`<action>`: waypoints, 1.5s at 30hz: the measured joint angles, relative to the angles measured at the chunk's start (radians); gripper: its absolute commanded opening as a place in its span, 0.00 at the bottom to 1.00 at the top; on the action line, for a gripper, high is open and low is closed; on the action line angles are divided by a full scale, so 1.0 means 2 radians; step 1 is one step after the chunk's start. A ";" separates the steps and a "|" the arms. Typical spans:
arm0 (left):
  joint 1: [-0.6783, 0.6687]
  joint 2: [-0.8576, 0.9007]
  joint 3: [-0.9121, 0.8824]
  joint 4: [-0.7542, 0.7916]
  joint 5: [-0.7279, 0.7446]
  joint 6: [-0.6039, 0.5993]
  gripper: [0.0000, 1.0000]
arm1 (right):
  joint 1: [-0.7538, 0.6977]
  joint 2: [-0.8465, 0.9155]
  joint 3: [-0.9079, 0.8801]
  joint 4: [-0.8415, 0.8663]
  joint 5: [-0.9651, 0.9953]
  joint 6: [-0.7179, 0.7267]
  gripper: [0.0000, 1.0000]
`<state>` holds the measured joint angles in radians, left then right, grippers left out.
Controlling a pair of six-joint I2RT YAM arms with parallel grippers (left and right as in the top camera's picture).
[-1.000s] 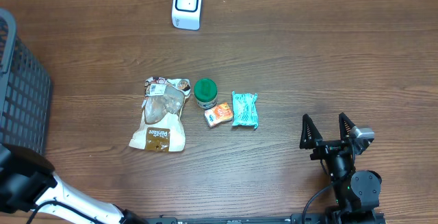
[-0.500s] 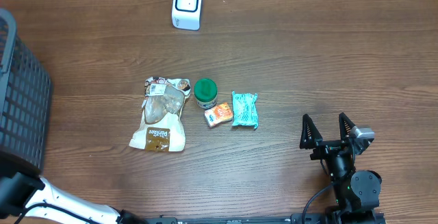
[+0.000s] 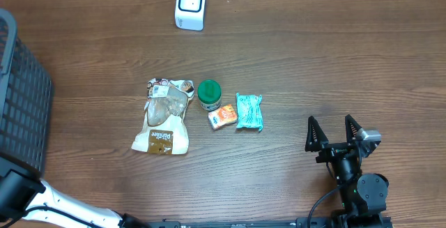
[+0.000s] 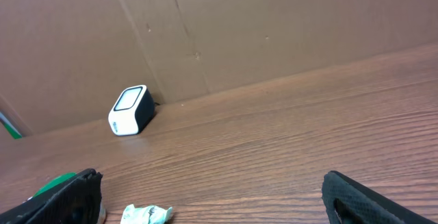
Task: Scan the item barcode
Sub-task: 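Reach the left gripper into the basket and grasp the tissue pack, then lift the tissue pack and carry it to the table center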
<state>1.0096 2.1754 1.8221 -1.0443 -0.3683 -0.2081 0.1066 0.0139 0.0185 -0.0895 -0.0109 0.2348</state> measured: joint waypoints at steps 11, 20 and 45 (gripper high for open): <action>0.000 -0.001 -0.074 0.105 -0.025 0.028 0.41 | 0.000 0.000 0.000 0.000 0.000 0.000 1.00; -0.001 -0.009 -0.100 0.134 -0.048 0.037 0.04 | 0.000 0.000 0.000 0.000 0.000 0.000 1.00; -0.201 -0.190 0.193 0.023 0.064 -0.020 0.04 | 0.000 0.000 0.000 0.000 0.000 0.000 1.00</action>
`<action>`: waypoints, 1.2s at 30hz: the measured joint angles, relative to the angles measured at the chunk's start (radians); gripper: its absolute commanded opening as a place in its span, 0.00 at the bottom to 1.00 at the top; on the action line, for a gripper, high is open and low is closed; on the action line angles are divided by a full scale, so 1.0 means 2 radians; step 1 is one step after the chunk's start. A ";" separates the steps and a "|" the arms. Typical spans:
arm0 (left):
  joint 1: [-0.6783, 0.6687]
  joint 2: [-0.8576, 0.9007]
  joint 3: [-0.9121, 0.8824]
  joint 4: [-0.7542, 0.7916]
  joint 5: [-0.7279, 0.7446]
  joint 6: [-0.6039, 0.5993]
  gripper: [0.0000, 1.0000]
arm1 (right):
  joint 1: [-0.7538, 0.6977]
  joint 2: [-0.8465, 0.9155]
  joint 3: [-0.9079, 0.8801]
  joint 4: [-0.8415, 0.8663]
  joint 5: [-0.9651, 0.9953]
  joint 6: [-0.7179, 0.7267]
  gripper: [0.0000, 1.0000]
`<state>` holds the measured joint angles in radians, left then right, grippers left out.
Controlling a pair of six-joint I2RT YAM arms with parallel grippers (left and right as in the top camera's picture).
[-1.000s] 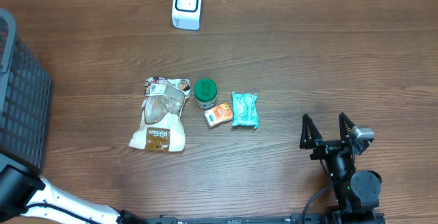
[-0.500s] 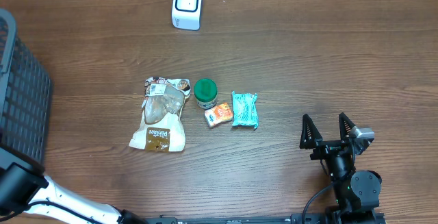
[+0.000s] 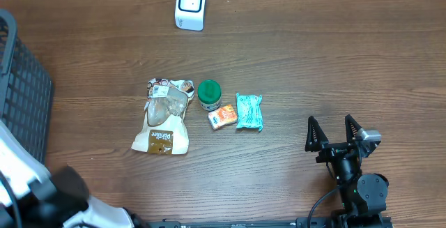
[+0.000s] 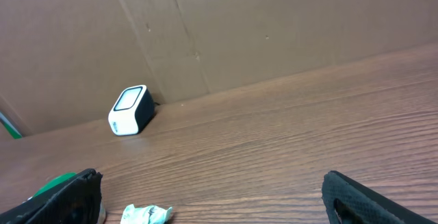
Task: Scan the item barcode
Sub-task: 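Lift the tissue pack and carry it to the table center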
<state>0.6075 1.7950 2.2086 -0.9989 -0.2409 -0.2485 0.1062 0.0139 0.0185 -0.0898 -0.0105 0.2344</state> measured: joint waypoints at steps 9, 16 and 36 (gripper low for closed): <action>-0.204 -0.088 0.014 -0.128 0.055 -0.003 0.04 | 0.000 0.000 0.000 0.000 0.000 0.000 1.00; -0.371 -0.053 -0.075 -0.213 0.078 0.002 0.04 | 0.000 0.000 0.000 0.000 0.000 0.000 1.00; -0.576 -0.006 -0.360 -0.111 0.129 -0.049 0.16 | 0.000 0.000 0.000 0.000 0.000 0.000 1.00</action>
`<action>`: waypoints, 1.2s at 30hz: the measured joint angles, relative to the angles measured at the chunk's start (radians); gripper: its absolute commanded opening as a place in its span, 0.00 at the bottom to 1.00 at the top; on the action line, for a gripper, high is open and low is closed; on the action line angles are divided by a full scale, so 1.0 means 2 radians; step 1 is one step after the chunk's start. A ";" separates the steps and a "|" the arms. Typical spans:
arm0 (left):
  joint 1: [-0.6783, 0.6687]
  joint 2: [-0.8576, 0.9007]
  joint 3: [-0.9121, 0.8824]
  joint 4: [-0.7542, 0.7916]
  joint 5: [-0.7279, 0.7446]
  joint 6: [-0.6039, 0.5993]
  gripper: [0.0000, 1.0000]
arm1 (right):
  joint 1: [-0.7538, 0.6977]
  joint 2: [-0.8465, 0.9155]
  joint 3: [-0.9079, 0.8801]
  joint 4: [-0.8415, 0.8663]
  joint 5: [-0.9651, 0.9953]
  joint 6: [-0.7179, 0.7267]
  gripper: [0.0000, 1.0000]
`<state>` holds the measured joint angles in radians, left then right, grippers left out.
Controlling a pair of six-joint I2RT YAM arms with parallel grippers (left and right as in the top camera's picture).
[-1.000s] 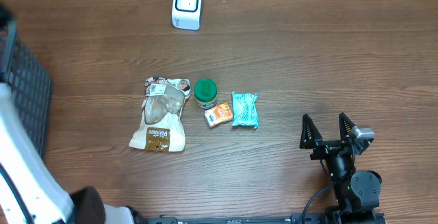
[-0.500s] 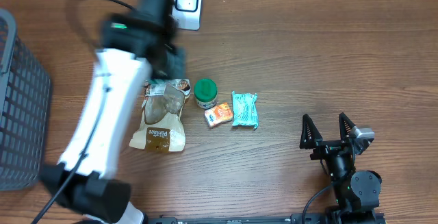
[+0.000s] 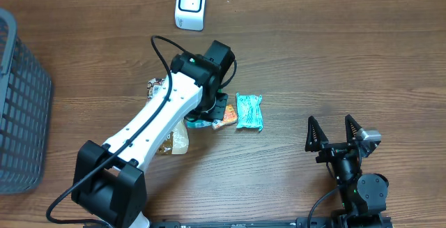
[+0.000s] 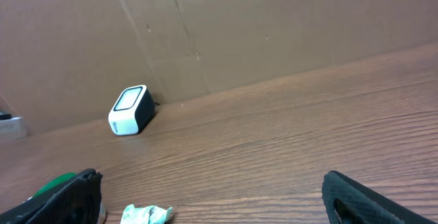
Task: Scan the item barcode
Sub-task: 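Lift the tissue pack and carry it to the table center, then release the tissue pack below the orange box and withdraw left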
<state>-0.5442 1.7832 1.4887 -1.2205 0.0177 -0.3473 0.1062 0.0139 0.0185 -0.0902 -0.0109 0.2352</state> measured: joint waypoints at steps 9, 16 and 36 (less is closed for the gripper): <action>-0.001 0.000 -0.007 0.027 -0.021 -0.010 0.43 | 0.000 0.000 0.000 0.000 0.000 0.000 1.00; 0.001 0.000 -0.007 0.019 -0.030 -0.010 0.43 | 0.000 0.000 0.000 0.000 0.000 0.000 1.00; 0.321 -0.054 0.229 -0.111 0.005 0.114 0.91 | 0.000 0.000 0.000 0.000 0.000 0.000 1.00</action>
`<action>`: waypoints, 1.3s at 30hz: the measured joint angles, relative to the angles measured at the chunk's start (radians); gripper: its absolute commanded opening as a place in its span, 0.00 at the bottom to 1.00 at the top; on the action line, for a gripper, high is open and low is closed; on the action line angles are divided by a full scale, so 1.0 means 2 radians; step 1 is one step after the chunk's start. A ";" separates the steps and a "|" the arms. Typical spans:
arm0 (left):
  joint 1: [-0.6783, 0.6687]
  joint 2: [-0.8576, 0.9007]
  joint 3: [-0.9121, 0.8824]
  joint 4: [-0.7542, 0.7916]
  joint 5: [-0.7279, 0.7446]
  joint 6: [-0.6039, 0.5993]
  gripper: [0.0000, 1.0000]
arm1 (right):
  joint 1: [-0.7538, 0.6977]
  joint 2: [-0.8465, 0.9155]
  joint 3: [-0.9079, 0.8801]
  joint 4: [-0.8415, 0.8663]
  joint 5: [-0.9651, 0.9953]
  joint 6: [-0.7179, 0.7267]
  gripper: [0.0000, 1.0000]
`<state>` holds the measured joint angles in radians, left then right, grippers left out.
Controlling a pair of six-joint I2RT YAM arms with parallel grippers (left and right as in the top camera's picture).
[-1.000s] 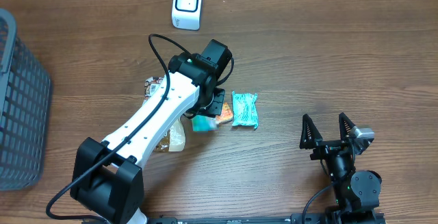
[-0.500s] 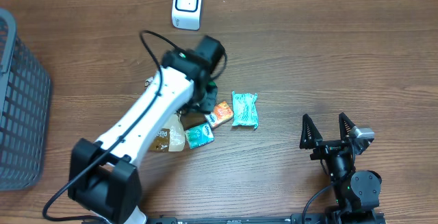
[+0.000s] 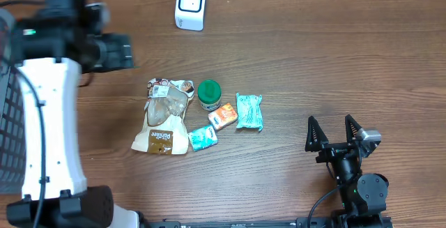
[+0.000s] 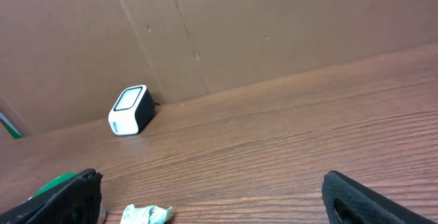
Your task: Scan the item barcode
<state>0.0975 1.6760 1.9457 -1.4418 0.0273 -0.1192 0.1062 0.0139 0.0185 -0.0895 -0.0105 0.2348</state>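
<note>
The white barcode scanner [image 3: 190, 5] stands at the table's far edge, also visible in the right wrist view as scanner [image 4: 130, 110]. Mid-table lie a snack bag [image 3: 165, 116], a green-lidded jar [image 3: 208, 93], an orange packet [image 3: 223, 115], a teal packet [image 3: 249, 111] and a small teal packet [image 3: 203, 138]. My left gripper [image 3: 124, 51] hangs blurred at the far left, away from the items; its jaws cannot be made out. My right gripper [image 3: 333, 132] rests open and empty at the near right, its fingers [image 4: 356, 196] spread wide.
A dark mesh basket [image 3: 17, 95] sits at the left edge, partly behind the white left arm [image 3: 49, 130]. A brown cardboard wall [image 4: 274, 25] backs the table behind the scanner.
The left arm was stretched over the jar and orange packet; now it is raised at the far left. A small teal packet now lies in front of the snack bag. The right arm is unmoved.
First only the arm's edge showed at the near left, and the bag, jar, orange packet and teal packet lay mid-table. Then the arm showed blurred at the near left, then reached over the items. Now it is far left, and a small teal packet has joined them.
</note>
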 measured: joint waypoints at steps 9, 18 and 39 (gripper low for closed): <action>0.126 0.001 0.000 0.000 0.014 0.045 1.00 | 0.000 0.000 0.000 -0.001 0.000 0.000 1.00; 0.145 0.001 0.000 0.006 0.017 0.060 1.00 | 0.000 0.000 0.000 0.000 0.000 0.000 1.00; 0.145 0.001 0.000 0.006 0.017 0.061 0.99 | 0.000 0.000 0.000 0.000 0.000 0.000 1.00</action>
<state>0.3866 1.6779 1.9457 -1.4288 0.0612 0.0036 0.1062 0.0139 0.0185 -0.0898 -0.0109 0.2348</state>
